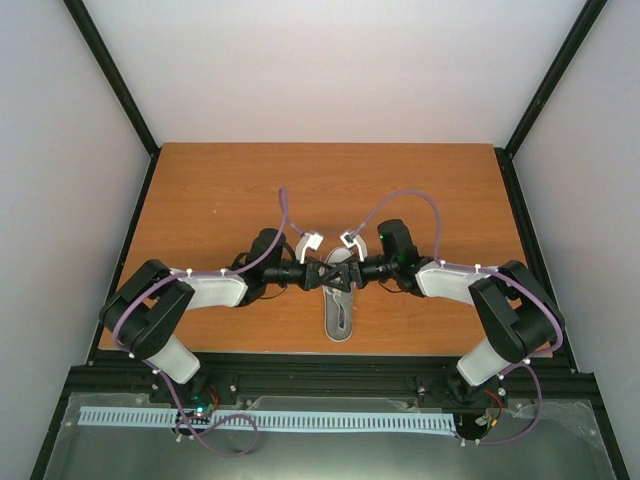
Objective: Tie the shoes
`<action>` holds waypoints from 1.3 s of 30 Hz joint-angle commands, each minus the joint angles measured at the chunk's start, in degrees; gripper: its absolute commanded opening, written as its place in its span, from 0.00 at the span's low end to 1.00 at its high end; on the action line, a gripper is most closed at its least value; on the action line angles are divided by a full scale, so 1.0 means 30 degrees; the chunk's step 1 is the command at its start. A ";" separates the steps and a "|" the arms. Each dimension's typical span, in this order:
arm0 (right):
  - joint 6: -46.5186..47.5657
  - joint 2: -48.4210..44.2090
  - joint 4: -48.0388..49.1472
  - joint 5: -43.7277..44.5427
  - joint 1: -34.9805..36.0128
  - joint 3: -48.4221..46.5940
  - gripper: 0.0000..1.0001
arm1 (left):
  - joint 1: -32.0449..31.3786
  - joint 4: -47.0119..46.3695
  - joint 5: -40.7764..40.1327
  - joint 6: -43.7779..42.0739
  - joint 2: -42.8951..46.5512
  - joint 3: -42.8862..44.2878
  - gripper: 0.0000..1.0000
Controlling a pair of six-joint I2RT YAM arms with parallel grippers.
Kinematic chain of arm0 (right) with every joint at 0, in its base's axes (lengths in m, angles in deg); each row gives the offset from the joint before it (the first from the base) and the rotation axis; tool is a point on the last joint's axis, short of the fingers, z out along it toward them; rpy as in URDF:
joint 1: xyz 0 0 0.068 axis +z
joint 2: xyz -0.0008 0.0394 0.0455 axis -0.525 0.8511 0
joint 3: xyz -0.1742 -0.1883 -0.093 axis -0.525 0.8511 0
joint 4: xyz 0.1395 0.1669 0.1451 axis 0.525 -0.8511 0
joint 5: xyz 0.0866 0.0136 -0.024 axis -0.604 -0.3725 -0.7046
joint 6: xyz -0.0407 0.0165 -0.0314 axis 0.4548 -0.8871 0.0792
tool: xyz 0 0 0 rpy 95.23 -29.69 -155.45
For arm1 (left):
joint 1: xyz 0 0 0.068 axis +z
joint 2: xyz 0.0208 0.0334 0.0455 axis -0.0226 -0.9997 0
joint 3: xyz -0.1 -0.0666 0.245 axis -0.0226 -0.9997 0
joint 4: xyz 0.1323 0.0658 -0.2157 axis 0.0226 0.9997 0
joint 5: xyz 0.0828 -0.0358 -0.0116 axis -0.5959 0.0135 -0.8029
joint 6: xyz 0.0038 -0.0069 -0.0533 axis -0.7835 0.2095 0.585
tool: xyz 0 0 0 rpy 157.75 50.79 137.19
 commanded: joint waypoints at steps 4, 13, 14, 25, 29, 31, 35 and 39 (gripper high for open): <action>0.1138 -0.0262 -0.0029 -0.0794 0.0139 0.0105 0.86 | 0.0257 -0.0410 0.0412 0.0018 0.0793 0.0145 0.01; 0.2075 -0.0224 -0.1219 -0.2478 0.0139 -0.0209 0.80 | 0.0562 -0.0051 0.0437 -0.0124 0.0979 0.0088 0.01; 0.2275 -0.0254 -0.1470 -0.2574 0.0139 -0.0210 0.79 | 0.0646 -0.0019 0.0444 -0.0154 0.1019 0.0052 0.01; 0.2228 0.0063 -0.1078 -0.2131 0.0139 -0.0039 0.62 | 0.0949 0.1126 0.1389 -0.0880 0.1299 0.0098 0.01; 0.2061 0.0111 -0.0817 -0.1620 0.0139 -0.0005 0.59 | 0.0993 0.1656 0.1908 -0.1261 0.1491 0.0139 0.01; 0.2020 0.0209 -0.0688 -0.1289 0.0139 0.0024 0.58 | 0.0993 0.1799 0.2203 -0.1342 0.1543 0.0159 0.01; 0.1867 0.0441 -0.0303 -0.0500 0.0139 0.0153 0.55 | 0.0993 0.2261 0.2550 -0.1543 0.1745 0.0212 0.01; 0.1788 0.0616 0.0033 0.0056 0.0139 0.0277 0.51 | 0.0993 0.2872 0.2580 -0.1836 0.2036 0.0238 0.01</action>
